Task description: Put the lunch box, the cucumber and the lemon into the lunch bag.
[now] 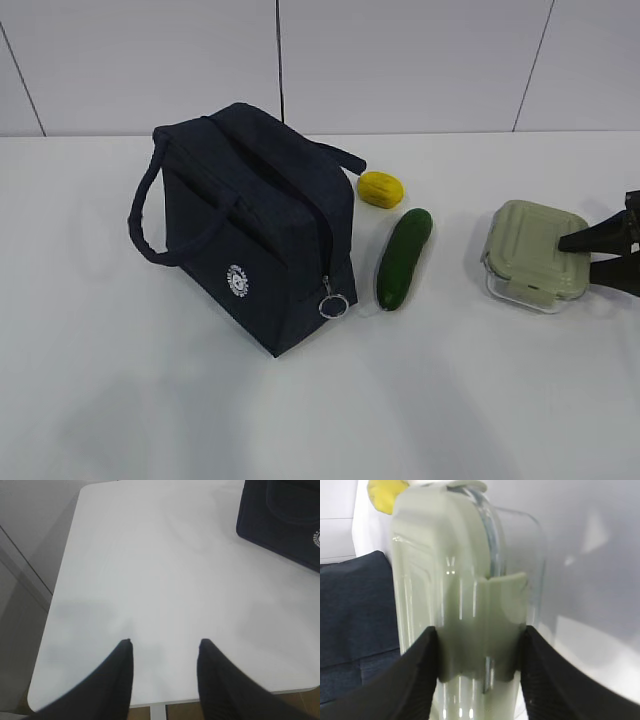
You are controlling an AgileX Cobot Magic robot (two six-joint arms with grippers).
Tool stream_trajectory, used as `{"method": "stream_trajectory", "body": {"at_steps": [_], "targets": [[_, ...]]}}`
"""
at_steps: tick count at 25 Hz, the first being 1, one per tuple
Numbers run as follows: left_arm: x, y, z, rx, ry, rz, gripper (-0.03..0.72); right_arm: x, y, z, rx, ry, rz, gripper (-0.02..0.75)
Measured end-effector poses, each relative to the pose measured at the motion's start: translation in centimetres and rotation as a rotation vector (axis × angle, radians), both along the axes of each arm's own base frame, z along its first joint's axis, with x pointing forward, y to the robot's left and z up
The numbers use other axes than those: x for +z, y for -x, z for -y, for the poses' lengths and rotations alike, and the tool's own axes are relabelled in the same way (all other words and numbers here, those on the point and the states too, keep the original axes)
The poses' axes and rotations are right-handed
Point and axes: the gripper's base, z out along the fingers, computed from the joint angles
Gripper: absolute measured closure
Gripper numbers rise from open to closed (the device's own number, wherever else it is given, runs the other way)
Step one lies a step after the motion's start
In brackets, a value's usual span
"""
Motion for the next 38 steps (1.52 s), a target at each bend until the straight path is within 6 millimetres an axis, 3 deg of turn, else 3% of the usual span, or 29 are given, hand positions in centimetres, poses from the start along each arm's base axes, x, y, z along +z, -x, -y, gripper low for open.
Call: {"method": "stream_trajectory", "body": {"at_steps": [17,24,29,38], "targets": [[0.0,-0.4,0.0,0.002,-0.005,-0.026,0.379,1.3,-0.2,0.1,-0.031,-0.007,0.016,0.373],[0.0,-2.8,0.2,0.0,-0.014,-0.165,0.379,3.4,-0.2,0.0,-0.039,0.01,0.062,0.373],[2.0,-3.5,0.6,-0.026,0.029,-0.076,0.381,4.8,-0.2,-0.1,-0.044,0.019,0.087,0.373],[2.8,-7.0,2.5,-0.117,0.235,-0.079,0.438,6.3,-0.8,-2.7,0.011,0.018,0.126,0.373]]}}
